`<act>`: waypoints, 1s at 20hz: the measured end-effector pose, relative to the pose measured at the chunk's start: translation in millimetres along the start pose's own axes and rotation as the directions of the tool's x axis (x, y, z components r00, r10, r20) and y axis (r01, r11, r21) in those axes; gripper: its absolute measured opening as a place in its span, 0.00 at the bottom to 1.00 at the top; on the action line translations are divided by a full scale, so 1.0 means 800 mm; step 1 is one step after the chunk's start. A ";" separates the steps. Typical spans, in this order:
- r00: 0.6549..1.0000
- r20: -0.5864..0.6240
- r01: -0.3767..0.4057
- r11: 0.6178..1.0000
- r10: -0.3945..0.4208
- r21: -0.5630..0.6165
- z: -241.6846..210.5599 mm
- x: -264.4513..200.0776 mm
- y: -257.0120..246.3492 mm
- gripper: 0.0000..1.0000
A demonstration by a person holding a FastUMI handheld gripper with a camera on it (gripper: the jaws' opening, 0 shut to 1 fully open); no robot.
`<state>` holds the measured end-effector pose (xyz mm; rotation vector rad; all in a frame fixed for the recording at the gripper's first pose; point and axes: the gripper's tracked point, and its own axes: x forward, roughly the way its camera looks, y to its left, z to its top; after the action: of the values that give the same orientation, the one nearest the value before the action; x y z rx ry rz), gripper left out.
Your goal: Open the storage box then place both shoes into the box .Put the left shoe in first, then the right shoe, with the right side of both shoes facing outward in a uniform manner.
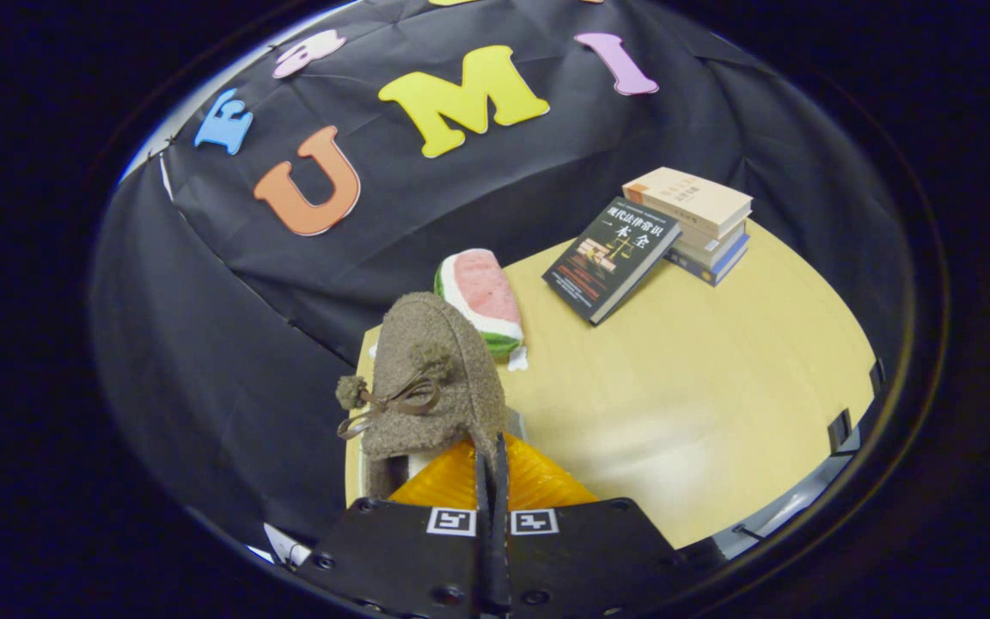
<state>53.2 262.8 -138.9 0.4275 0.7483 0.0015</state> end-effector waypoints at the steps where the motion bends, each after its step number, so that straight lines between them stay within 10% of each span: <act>1: 1.000 0.000 0.015 1.000 -0.015 -0.007 -0.010 0.008 0.010 0.00; 20: 0.941 0.051 0.337 0.922 -0.333 -0.190 -0.105 0.103 0.021 0.03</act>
<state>60.9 322.4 -241.7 0.1066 0.7879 -0.2487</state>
